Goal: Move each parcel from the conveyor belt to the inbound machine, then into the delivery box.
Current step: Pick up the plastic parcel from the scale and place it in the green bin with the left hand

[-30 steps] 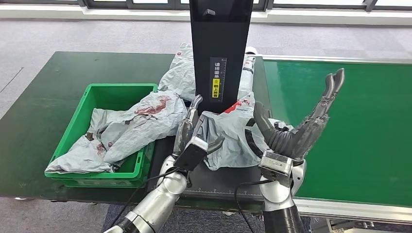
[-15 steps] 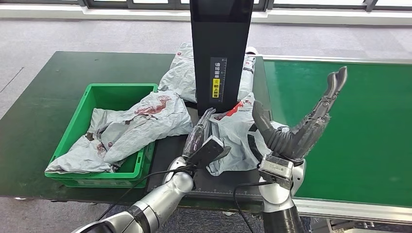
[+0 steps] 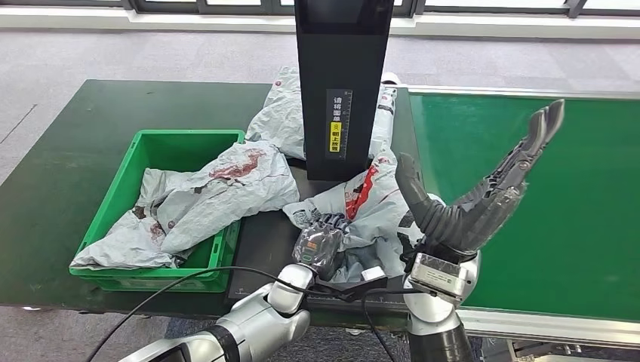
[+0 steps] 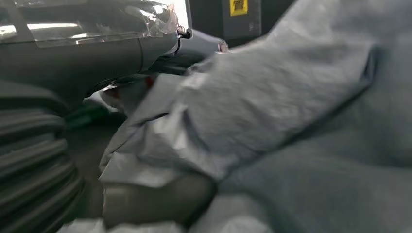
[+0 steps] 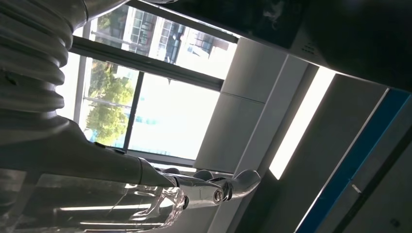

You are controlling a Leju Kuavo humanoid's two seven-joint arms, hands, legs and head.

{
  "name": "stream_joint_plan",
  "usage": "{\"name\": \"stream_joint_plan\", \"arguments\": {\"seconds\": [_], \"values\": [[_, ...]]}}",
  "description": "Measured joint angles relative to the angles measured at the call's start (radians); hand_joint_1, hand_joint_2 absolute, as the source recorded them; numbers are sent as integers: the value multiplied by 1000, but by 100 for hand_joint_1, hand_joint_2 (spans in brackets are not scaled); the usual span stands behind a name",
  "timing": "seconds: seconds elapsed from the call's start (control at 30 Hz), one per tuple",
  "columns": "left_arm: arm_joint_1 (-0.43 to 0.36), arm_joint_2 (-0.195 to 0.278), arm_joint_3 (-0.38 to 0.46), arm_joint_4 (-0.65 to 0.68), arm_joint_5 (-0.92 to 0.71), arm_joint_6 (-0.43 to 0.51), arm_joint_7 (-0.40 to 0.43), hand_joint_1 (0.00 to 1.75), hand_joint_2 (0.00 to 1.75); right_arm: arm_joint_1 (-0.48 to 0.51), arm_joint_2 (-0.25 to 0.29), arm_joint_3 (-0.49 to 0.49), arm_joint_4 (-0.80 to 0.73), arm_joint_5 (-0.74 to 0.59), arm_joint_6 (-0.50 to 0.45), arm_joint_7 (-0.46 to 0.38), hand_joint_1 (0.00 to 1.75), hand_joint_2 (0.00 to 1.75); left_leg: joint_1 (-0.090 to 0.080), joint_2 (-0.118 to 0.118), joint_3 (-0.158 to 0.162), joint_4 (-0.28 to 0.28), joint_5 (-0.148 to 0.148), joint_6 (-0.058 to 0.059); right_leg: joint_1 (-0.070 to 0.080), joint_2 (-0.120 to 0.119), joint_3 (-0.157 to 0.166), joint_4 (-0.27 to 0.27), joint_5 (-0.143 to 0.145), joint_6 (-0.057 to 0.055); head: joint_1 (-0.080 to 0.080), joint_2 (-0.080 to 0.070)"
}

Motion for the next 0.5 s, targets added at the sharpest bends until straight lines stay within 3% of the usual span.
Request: {"name": "stream_joint_plan", "arguments": {"seconds": [0.23,0.4,0.5], "values": [[-19,1,-59,17,-98,62,85,175,175,0,0,8,-8,9,0,0,0,175,0,0,0,0,0,0,0,0,0,0,0,0,0,0],[-22,1,-66,16,-117,66,97,175,175,0,0,10,-11,11,0,0,0,175,0,0,0,0,0,0,0,0,0,0,0,0,0,0],[-16,9,-58,-12,-243,66,126,175,175,1,0,10,-11,18,0,0,0,175,0,0,0,0,0,0,0,0,0,0,0,0,0,0]]}}
